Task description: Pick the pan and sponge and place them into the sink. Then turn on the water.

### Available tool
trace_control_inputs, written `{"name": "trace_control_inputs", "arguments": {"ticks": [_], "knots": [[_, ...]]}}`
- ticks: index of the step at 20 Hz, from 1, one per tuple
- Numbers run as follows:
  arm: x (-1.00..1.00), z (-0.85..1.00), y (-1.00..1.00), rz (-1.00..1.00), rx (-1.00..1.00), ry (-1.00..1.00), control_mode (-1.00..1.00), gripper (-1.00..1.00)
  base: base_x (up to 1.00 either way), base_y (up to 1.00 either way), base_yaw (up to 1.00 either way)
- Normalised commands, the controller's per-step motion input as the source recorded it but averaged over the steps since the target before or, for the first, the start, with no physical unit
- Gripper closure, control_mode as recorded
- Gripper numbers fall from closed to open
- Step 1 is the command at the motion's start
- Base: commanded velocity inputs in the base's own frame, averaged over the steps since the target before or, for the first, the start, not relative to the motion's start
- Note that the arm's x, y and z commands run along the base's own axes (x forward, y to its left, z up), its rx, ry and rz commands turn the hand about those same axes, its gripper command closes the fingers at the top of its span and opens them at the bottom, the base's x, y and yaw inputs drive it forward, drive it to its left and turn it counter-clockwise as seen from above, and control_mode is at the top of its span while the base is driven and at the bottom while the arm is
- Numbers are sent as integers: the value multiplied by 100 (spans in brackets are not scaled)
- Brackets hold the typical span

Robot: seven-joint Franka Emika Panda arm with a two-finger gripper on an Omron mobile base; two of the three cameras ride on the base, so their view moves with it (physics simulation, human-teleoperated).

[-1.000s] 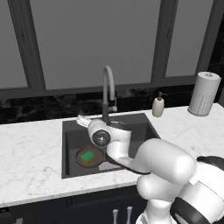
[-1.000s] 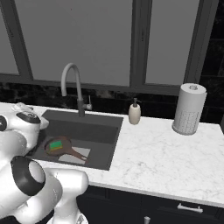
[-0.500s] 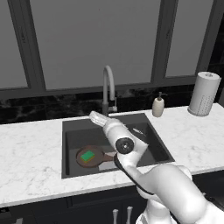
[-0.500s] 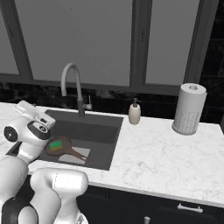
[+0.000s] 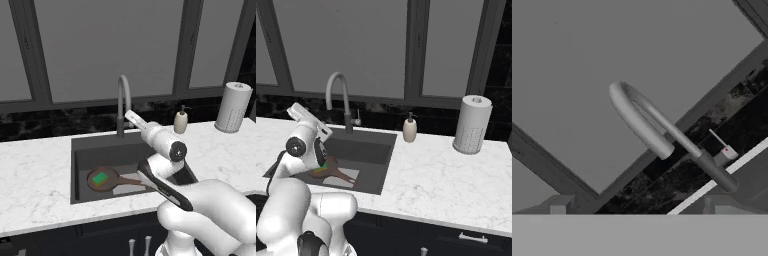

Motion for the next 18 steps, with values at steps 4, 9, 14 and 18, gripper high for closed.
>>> {"name": "trace_control_inputs", "arguments": {"ticks": [4,9,14,18], "knots": [[-27,54,-49,7,26,3,-100,-100,0,0,0],[-27,54,-51,6,30,10,-100,-100,0,0,0],[-6,41,-53,2,29,27,-100,-100,0,0,0],[17,6,-33,5,12,64,-100,-100,0,0,0]]}}
